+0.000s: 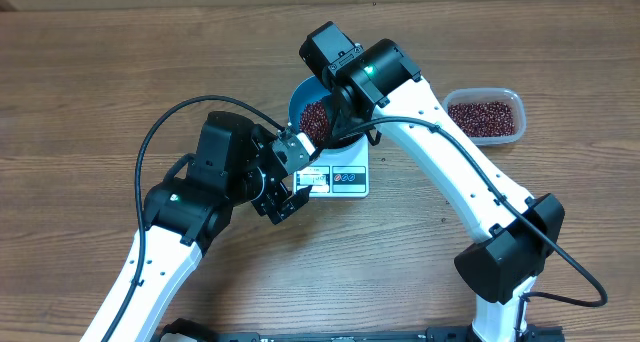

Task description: Scoop item into bowl and weigh 150g on scale

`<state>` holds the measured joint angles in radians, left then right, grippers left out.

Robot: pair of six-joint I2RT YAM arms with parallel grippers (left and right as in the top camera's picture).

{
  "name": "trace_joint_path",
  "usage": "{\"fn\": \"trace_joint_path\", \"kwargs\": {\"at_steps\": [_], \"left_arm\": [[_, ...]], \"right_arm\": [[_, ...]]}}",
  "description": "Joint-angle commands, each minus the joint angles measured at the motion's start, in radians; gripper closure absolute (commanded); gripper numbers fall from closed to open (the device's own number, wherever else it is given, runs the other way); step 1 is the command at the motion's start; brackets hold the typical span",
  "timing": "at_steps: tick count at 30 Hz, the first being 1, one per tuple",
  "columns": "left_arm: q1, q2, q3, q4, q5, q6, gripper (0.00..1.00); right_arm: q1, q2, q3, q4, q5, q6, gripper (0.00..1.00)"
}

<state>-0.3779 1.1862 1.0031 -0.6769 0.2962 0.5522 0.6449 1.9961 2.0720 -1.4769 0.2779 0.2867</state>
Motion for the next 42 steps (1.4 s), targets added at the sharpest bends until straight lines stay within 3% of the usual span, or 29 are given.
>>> {"fn": "trace_joint_path", "kwargs": {"at_steps": [1, 26, 42], "left_arm": [[0.005, 0.003, 0.027, 0.0, 0.008, -0.017, 0.01], [0.005, 0.003, 0.027, 0.0, 0.008, -0.017, 0.0], [0.005, 0.003, 0.027, 0.0, 0.008, -0.017, 0.0]], "right_arm": [[0.006, -0.031, 0.028, 0.007, 0.017, -0.003, 0.96], [0.003, -0.031, 0.028, 0.014, 0.011, -0.003, 0.96], [-0.08, -0.031, 0.028, 0.029, -0.216, -0.002, 0.96]]}}
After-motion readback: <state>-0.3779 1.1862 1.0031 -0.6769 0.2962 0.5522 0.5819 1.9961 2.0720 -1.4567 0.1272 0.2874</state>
